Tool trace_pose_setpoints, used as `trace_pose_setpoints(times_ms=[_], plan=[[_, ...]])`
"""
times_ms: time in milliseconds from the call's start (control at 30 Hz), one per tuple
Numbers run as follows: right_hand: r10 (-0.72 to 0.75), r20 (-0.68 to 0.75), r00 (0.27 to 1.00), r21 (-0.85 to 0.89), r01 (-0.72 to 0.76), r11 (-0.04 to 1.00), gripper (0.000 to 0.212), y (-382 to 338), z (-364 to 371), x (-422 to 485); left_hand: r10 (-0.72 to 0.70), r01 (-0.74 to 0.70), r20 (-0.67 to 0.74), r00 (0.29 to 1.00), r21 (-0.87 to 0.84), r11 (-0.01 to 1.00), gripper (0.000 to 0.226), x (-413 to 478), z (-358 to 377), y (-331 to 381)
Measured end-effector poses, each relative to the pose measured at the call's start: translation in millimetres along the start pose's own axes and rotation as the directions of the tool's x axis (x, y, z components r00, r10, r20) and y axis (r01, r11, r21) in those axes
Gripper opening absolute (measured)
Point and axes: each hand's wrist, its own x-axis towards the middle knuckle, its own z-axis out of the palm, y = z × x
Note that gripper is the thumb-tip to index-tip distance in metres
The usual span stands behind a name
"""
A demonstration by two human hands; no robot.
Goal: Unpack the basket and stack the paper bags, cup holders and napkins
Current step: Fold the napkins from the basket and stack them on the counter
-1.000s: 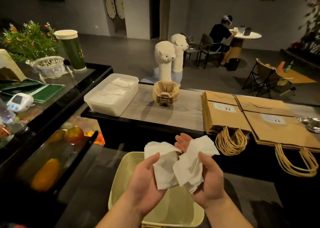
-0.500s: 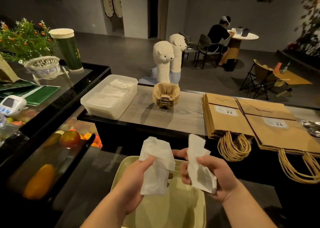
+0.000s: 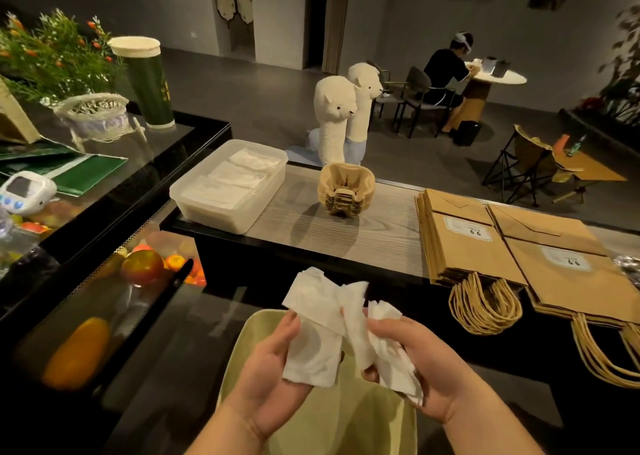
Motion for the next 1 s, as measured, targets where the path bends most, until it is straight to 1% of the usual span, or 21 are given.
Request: trace_pose_setpoints(times_ms=[33, 67, 100, 133, 167, 233, 333, 367, 433, 500, 533, 567, 633, 733, 800, 867, 933, 967, 1000], plan=[[0.002, -0.079, 0.997, -0.051, -0.006, 0.999, 0.048, 0, 0, 0, 0.017, -0.017, -0.009, 1.0, 0.002, 1.0, 0.045, 4, -2, -4], [-0.009, -0.126, 0.992, -0.053, 0.002, 0.999, 0.041, 1, 0, -1, 0.031, -0.03, -0.023, 0.999, 0.032, 0.999, 0.045, 6, -2, -7], [-0.015, -0.135, 0.991, -0.023, 0.012, 1.0, 0.037, 1, 1, -1, 0.043, -0.04, -0.036, 0.998, 0.077, 0.996, 0.046, 8, -2, -10], [-0.008, -0.136, 0.991, 0.026, 0.011, 1.0, 0.038, 1, 1, -1, 0.052, -0.045, -0.054, 0.997, 0.116, 0.992, 0.046, 9, -3, -13], [0.005, -0.146, 0.989, 0.069, 0.005, 0.998, 0.044, 0, 3, -2, 0.059, -0.049, -0.069, 0.996, 0.133, 0.99, 0.044, 11, -6, -15], [0.002, -0.149, 0.989, 0.154, 0.022, 0.988, 0.054, -1, 6, -4, 0.052, -0.04, -0.105, 0.993, 0.121, 0.992, 0.036, 13, -11, -19], [0.022, -0.054, 0.998, 0.361, -0.001, 0.933, 0.047, -2, 16, -5, 0.013, -0.013, -0.1, 0.995, 0.006, 1.0, 0.037, 18, -8, -29], [0.016, -0.034, 0.999, 0.411, -0.001, 0.911, 0.048, 0, 21, -5, 0.011, -0.016, -0.089, 0.996, -0.049, 0.999, 0.039, 20, -5, -32], [-0.021, -0.053, 0.998, 0.488, 0.044, 0.872, 0.057, 6, 29, -3, -0.002, -0.009, -0.059, 0.998, -0.192, 0.981, 0.049, 26, -4, -35], [-0.079, -0.06, 0.995, 0.566, 0.099, 0.818, 0.078, 15, 32, -2, -0.044, 0.037, -0.013, 0.999, -0.309, 0.95, 0.05, 32, -6, -36], [-0.103, -0.056, 0.993, 0.619, 0.115, 0.777, 0.088, 19, 31, -2, -0.07, 0.065, -0.002, 0.998, -0.336, 0.94, 0.046, 34, -9, -37], [-0.13, -0.041, 0.991, 0.672, 0.124, 0.73, 0.093, 21, 30, -3, -0.097, 0.088, -0.007, 0.995, -0.357, 0.93, 0.042, 34, -11, -39], [-0.189, -0.004, 0.982, 0.73, 0.132, 0.67, 0.094, 23, 31, -8, -0.135, 0.117, -0.025, 0.99, -0.37, 0.922, 0.041, 37, -14, -46], [-0.207, 0.027, 0.978, 0.73, 0.122, 0.673, 0.092, 28, 34, -12, -0.166, 0.155, 0.001, 0.986, -0.365, 0.918, 0.046, 40, -14, -51], [-0.16, 0.021, 0.987, 0.701, 0.1, 0.706, 0.09, 38, 36, -13, -0.18, 0.184, 0.045, 0.983, -0.349, 0.919, 0.05, 40, -14, -46], [-0.089, -0.03, 0.996, 0.648, 0.087, 0.756, 0.09, 50, 34, -12, -0.167, 0.214, 0.163, 0.972, -0.343, 0.915, 0.06, 38, -16, -37], [-0.03, -0.063, 0.998, 0.566, 0.06, 0.822, 0.092, 59, 32, -11, -0.156, 0.248, 0.291, 0.944, -0.311, 0.918, 0.076, 36, -22, -26], [-0.014, -0.068, 0.998, 0.519, 0.048, 0.853, 0.089, 60, 34, -13, -0.15, 0.253, 0.337, 0.929, -0.286, 0.924, 0.081, 35, -23, -22], [-0.015, -0.079, 0.997, 0.471, 0.051, 0.881, 0.085, 60, 37, -15, -0.141, 0.245, 0.358, 0.923, -0.265, 0.933, 0.079, 33, -21, -19]])
